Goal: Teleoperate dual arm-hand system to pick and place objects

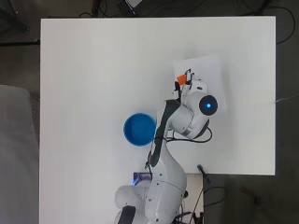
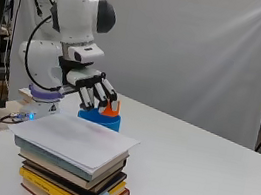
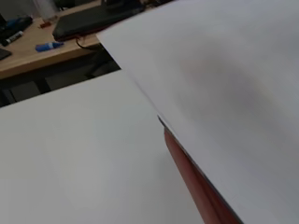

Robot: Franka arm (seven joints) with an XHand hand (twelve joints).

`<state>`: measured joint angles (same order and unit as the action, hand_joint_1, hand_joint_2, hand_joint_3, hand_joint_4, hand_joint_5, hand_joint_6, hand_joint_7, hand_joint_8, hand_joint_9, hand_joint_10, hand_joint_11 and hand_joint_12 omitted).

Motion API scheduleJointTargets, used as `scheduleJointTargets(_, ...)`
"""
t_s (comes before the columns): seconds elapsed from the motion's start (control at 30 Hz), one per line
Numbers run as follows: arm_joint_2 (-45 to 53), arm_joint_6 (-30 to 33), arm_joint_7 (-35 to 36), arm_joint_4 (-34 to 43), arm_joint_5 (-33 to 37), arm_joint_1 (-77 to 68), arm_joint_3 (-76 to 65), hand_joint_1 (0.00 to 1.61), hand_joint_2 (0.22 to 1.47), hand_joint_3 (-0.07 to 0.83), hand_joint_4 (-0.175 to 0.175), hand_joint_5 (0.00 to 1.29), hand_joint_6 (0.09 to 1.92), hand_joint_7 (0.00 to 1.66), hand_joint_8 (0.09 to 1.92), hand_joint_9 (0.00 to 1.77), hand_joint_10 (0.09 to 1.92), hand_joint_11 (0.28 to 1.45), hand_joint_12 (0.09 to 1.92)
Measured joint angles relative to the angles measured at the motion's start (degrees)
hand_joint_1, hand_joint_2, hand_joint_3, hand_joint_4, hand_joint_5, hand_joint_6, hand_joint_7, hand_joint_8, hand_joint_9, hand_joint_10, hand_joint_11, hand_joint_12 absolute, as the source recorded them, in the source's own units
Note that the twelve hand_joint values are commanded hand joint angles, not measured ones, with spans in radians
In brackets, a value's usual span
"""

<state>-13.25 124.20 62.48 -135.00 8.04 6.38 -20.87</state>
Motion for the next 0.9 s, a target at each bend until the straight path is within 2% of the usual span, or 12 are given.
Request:
scheduleJointTargets(0.1,-6.4,-1.0,0.9,-0.9,1.6,0.0,2.5,0.92,1.22,0.001,0.175,0.76,1.32,1.16,1.92,1.45,1.92,1.01,1.82)
scheduleJointTargets(0.23,-15.7,-2.0,1.4,-3.3,1.9,-0.3,7.6,0.91,1.22,0.001,0.175,0.75,1.33,0.96,1.92,1.26,1.92,0.90,1.79)
scheduleJointTargets(0.33,-20.6,-3.2,1.9,-6.8,1.8,-0.9,12.3,0.90,1.23,0.001,0.175,0.73,1.36,0.81,1.76,1.10,1.86,0.80,1.75)
scheduleJointTargets(0.37,-21.8,-3.6,2.4,-8.2,2.0,-1.1,13.3,1.00,1.25,0.001,0.049,0.68,1.34,0.79,1.69,1.06,1.82,0.76,1.71)
scheduleJointTargets(0.4,-22.9,-4.2,3.1,-9.7,2.4,-1.4,14.0,1.08,1.27,0.001,-0.052,0.64,1.33,0.78,1.65,1.01,1.79,0.72,1.67)
scheduleJointTargets(0.43,-24.0,-5.0,4.1,-11.2,2.8,-1.6,14.6,1.12,1.28,0.002,-0.113,0.61,1.33,0.77,1.63,0.96,1.75,0.67,1.61)
scheduleJointTargets(0.47,-24.9,-5.7,5.1,-12.9,3.1,-1.9,15.0,1.14,1.29,0.002,-0.144,0.58,1.36,0.76,1.63,0.90,1.71,0.63,1.52)
scheduleJointTargets(0.5,-25.6,-6.1,5.9,-14.9,3.5,-2.1,15.6,1.02,1.30,0.001,-0.034,0.59,1.42,0.70,1.50,0.84,1.59,0.59,1.35)
scheduleJointTargets(0.53,-26.2,-6.4,6.2,-16.6,3.7,-2.3,16.1,1.03,1.31,-0.001,-0.032,0.57,1.45,0.70,1.50,0.81,1.48,0.57,1.19)
scheduleJointTargets(0.6,-27.4,-7.1,6.2,-19.5,3.8,-2.5,17.2,1.08,1.32,0.000,-0.055,0.54,1.48,0.72,1.54,0.80,1.38,0.57,1.03)
scheduleJointTargets(0.77,-30.3,-7.0,5.0,-25.2,2.1,-2.0,16.7,1.11,1.33,0.000,-0.109,0.52,1.47,0.72,1.62,0.76,1.36,0.61,0.75)
scheduleJointTargets(0.9,-29.9,-7.2,2.4,-27.1,-0.9,-0.9,13.8,1.10,1.34,0.000,-0.089,0.52,1.47,0.70,1.65,0.73,1.35,0.66,0.54)
